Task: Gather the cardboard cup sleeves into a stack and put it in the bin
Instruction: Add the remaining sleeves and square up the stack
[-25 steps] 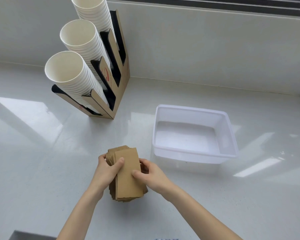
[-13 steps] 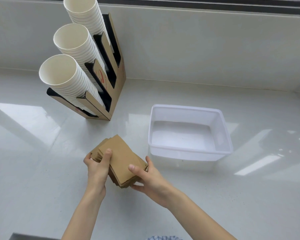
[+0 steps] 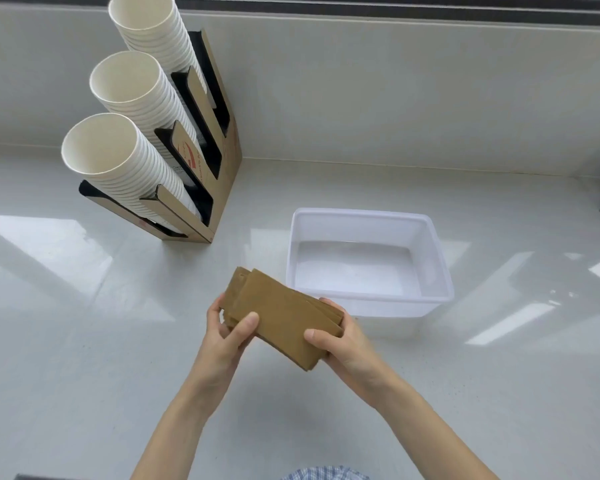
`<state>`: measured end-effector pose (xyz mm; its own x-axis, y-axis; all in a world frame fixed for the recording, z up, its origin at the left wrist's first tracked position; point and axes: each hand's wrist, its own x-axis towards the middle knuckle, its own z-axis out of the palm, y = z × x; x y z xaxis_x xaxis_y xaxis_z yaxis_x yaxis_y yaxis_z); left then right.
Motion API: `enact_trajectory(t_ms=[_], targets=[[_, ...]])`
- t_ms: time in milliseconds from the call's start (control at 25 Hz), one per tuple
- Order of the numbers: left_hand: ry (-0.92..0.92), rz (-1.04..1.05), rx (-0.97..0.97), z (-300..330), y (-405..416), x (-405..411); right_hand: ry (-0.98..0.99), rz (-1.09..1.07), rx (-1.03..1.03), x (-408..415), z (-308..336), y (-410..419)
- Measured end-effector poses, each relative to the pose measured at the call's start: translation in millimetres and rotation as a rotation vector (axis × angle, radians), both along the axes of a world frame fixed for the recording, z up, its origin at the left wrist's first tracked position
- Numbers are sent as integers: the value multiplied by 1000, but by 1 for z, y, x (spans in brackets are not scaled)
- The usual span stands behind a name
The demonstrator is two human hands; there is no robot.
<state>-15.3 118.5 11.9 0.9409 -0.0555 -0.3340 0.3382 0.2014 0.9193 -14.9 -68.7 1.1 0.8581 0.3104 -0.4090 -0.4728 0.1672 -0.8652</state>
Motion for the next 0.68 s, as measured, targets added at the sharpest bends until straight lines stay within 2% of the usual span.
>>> enact_trajectory(t_ms=[240, 360, 560, 680], targets=[[47, -321, 280, -5, -9, -8, -130, 19, -316, -18, 6, -44], [-34, -425, 431, -16, -21, -3, -189, 28, -389, -23, 4, -55], [-155, -428, 635, -38, -43, 0, -279, 20, -555, -27, -9, -67], [-191, -432, 824, -44, -53, 1, -259, -23, -566, -32, -26, -69]])
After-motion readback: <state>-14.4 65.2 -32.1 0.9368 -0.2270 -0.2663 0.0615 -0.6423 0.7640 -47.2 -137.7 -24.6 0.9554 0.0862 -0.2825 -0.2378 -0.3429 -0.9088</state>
